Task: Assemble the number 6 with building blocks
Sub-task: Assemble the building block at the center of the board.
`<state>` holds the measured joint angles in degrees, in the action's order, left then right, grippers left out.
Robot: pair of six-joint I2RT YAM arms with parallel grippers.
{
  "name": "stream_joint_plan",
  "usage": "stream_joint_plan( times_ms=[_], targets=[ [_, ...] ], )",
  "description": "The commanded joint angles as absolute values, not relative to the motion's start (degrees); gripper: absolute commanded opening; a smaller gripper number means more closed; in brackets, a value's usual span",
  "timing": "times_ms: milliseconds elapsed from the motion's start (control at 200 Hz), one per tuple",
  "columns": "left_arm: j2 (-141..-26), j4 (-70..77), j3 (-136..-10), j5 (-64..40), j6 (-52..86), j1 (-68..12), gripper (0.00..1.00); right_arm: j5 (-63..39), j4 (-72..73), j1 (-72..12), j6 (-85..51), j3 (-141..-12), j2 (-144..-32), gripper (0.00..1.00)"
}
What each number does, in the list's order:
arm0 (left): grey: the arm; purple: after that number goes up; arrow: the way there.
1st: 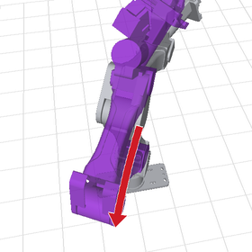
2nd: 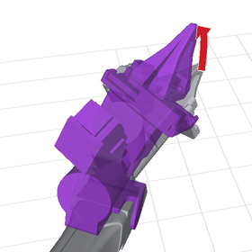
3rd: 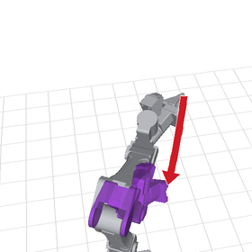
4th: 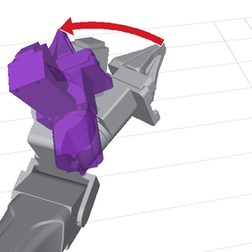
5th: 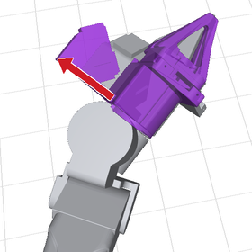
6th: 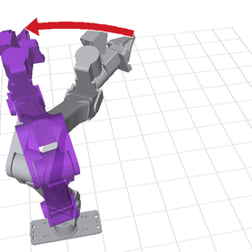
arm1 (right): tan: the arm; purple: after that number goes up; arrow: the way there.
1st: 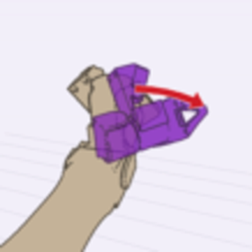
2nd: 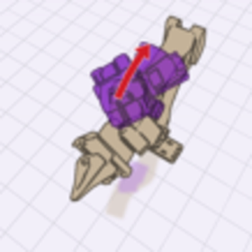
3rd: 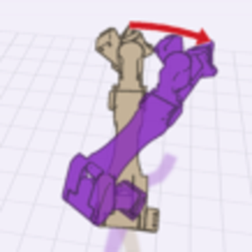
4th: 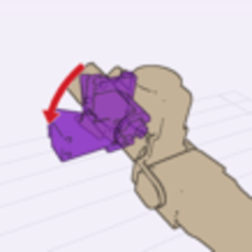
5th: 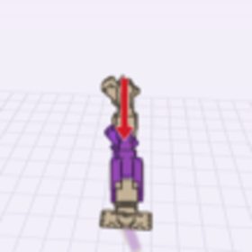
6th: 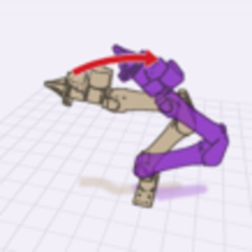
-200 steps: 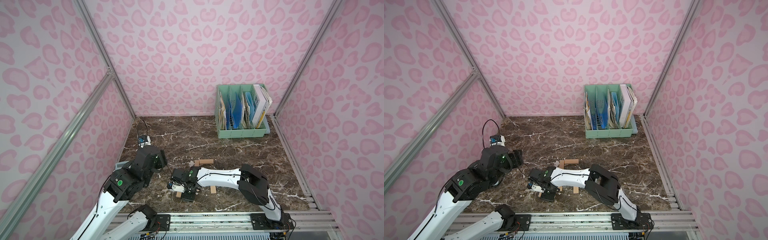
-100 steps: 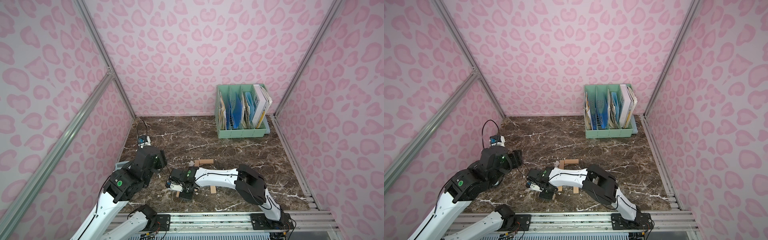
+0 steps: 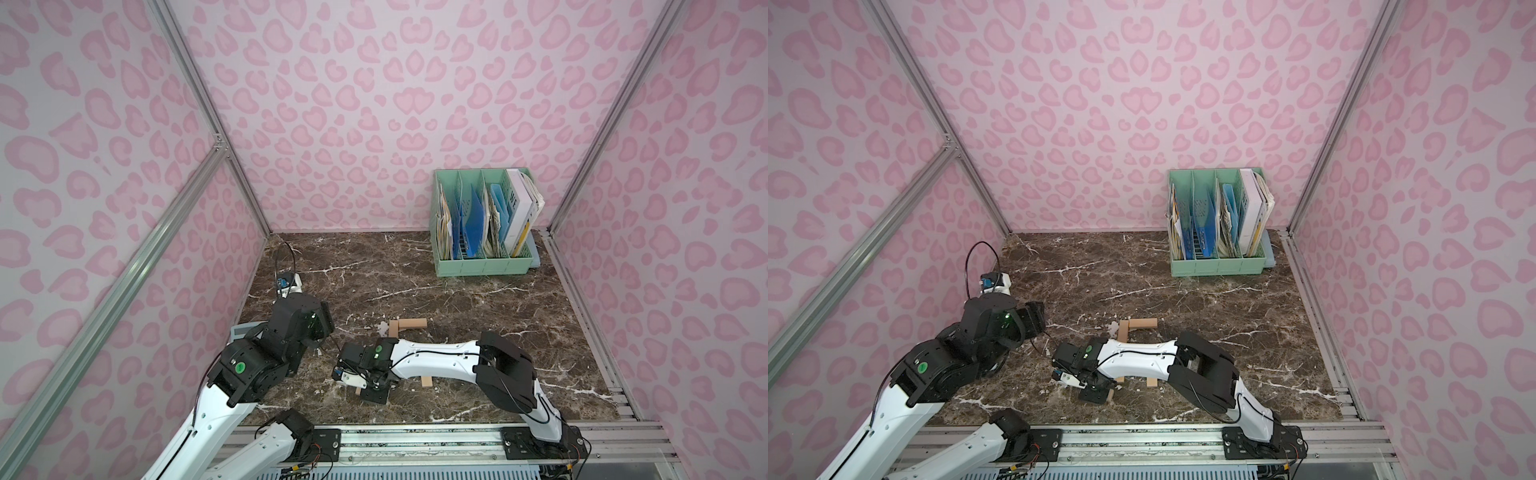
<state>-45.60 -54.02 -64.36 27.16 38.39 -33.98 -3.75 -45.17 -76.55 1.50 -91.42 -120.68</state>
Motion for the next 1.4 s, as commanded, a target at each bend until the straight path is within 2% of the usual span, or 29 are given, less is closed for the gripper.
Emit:
stream_joint_plan(
  times_ms=[0,405,1395],
  targets=[
    [-45.70,-53.49,-64.14,26.38,37.71,-33.89,0.69,-4.13,-46.35,-76.84,0.84,-88.30,-117.68,0.36],
    [-47.11,-51.96,-63.89,24.99,38.14,-33.84,0.68,-3.94,-43.44,-77.12,-0.41,-75.97,-110.90,0.36],
    [-46.89,-50.78,-62.53,24.92,38.54,-33.74,0.67,0.83,-44.44,-76.46,2.79,-71.41,-107.10,0.36]
  ],
)
